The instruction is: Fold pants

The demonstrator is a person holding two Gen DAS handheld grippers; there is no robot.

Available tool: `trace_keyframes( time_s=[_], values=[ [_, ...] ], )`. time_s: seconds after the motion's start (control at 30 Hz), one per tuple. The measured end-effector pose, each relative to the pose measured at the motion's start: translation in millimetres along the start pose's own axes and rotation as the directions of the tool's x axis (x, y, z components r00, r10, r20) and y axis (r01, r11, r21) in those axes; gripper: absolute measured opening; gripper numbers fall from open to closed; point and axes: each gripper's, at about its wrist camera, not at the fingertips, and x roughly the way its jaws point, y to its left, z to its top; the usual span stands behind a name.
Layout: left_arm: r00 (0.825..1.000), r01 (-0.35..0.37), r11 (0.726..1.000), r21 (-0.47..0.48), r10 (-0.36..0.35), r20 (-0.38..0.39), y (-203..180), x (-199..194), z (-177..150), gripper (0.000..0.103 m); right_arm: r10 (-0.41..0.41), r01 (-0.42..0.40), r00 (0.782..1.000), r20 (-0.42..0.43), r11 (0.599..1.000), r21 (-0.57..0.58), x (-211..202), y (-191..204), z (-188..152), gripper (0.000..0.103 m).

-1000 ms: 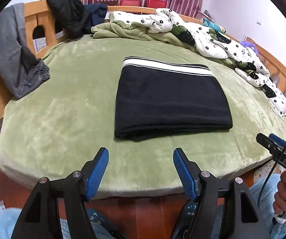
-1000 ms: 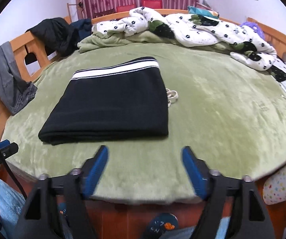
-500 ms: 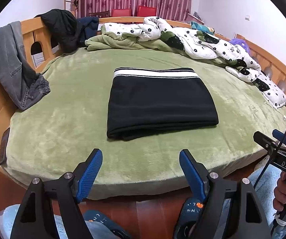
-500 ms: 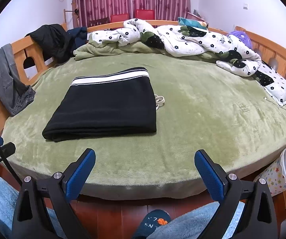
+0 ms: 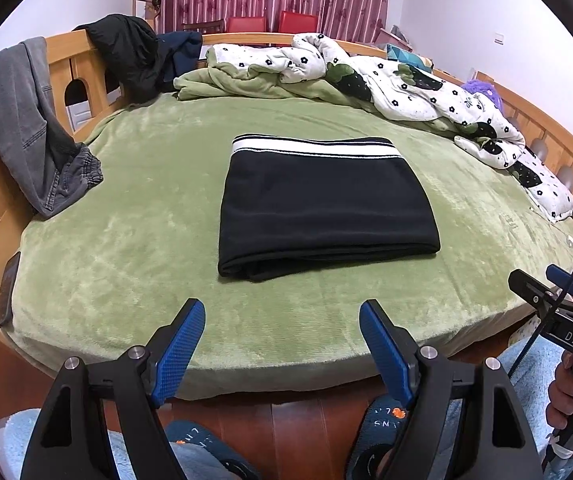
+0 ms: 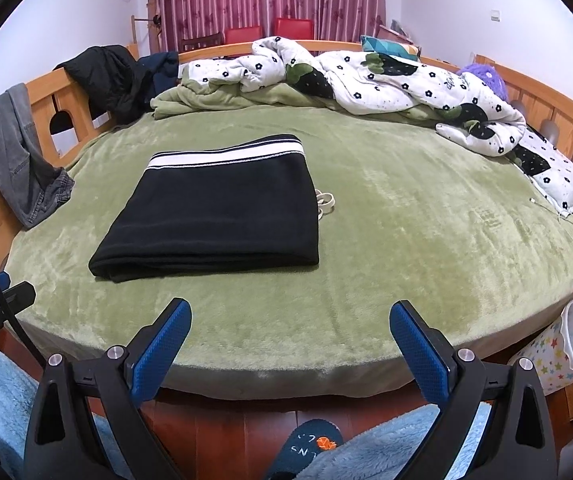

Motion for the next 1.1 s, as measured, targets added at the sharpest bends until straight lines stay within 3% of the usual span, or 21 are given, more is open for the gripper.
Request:
trace_keyframes(
  time_s=[1.1],
  values=[
    [1.000,-0.017,1.000,-0.015,0.017,0.004,11,2,-2,0.078,0.000,0.000,1.000,0.000,1.000,-0.001,0,0,-1,0.098]
  ],
)
